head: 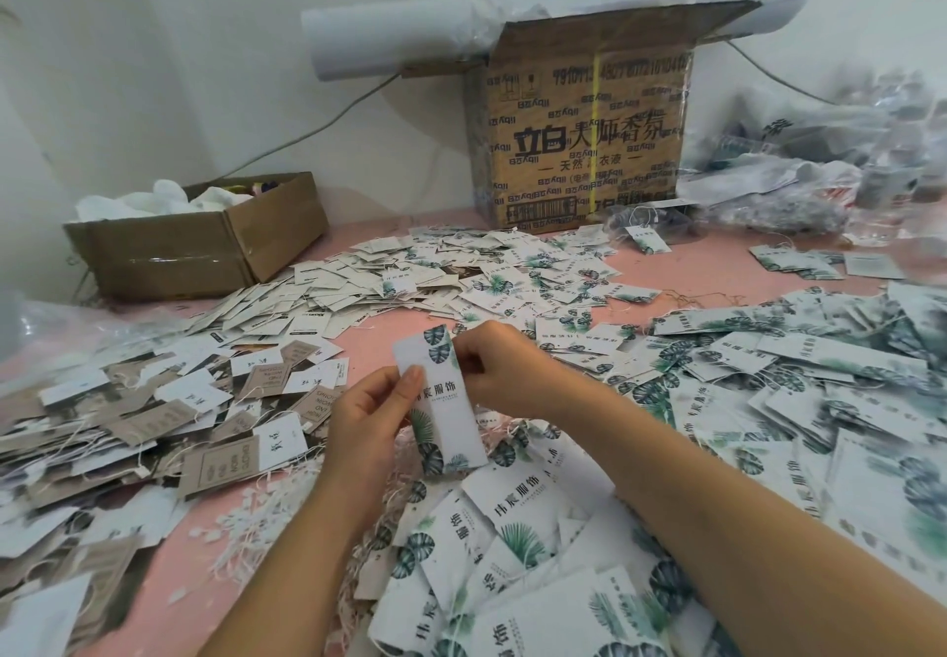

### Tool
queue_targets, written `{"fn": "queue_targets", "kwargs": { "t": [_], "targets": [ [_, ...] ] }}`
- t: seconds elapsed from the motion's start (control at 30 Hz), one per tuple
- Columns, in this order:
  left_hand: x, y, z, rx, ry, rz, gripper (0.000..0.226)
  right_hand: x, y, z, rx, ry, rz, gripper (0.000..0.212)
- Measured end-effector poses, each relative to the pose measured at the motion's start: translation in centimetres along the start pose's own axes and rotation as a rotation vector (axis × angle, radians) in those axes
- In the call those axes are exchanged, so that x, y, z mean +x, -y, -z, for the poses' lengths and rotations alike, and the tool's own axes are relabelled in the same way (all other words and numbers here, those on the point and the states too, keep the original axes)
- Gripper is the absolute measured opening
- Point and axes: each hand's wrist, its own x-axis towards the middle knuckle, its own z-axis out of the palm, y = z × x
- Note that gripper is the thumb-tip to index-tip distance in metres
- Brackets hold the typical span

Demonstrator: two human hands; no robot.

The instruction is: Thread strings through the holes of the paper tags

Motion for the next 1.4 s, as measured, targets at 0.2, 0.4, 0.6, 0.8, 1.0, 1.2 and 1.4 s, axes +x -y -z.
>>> {"fn": "queue_targets", "kwargs": {
  "t": [0.2,0.4,0.6,0.8,1.0,1.2,1.4],
  "targets": [
    [0.0,-1.3,-1.0,-0.017,-0.059,-0.08,0.023,-0.3,0.4,1.6,0.218,-0.254,-0.022,0.016],
    [-0.2,-2.4,-1.6,-0.013,-0.157,-0.123,0.019,-0.7,1.4,4.0,0.277,-0.467,-0.008,0.004],
    [-0.5,-2.9,-1.8,0.075,-0.205,-0.263,0.05,-1.3,3.4,3.5,0.029,-0.505,0.171,0.009],
    [-0.5,-3.5,-1.9,0.13,-0.217,-0.368,0.043,-1.1,3.8,3.0,-0.142,-0.41,0.239,0.01],
    [-0.6,-3.6,-1.9,0.078,-0.135,-0.315,0.013,-1.1,3.8,2.7,-0.198,-0.419,0.244,0.011],
    [-1.0,-4.4,-2.4,0.116,-0.118,-0.344,0.022,-1.3,4.1,2.5,-0.228,-0.415,0.262,0.012],
    [-1.2,-4.7,-2.4,0.036,-0.116,-0.325,0.009,-1.3,4.2,2.3,-0.3,-0.45,0.269,0.014]
  ]
}}
